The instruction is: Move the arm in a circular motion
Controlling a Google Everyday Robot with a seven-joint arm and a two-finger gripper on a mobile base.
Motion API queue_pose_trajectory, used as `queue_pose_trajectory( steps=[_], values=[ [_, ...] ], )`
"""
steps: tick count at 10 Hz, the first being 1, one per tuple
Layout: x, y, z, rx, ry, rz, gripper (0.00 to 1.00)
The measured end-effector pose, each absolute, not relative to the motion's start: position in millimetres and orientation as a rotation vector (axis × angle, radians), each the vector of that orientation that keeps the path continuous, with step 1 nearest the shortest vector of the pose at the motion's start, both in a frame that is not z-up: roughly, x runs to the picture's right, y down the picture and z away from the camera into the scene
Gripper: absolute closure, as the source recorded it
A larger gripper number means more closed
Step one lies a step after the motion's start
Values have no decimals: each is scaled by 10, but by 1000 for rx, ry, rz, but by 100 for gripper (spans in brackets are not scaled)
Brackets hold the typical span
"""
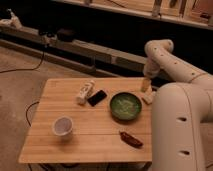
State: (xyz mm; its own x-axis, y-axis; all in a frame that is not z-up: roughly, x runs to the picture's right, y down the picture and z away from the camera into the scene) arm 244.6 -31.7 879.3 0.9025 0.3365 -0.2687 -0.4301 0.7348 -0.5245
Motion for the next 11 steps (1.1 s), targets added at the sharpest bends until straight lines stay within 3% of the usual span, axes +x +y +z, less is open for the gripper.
queue_pose_trajectory(
  steps=[3,5,8,11],
  values=[
    [1476,-333,8807,-599,108,230,20],
    [846,-150,8624,-595,52,134,20],
    [247,386,7967,-663,-82,73,20],
    [133,971,7408,-727,-162,-15,20]
  ],
)
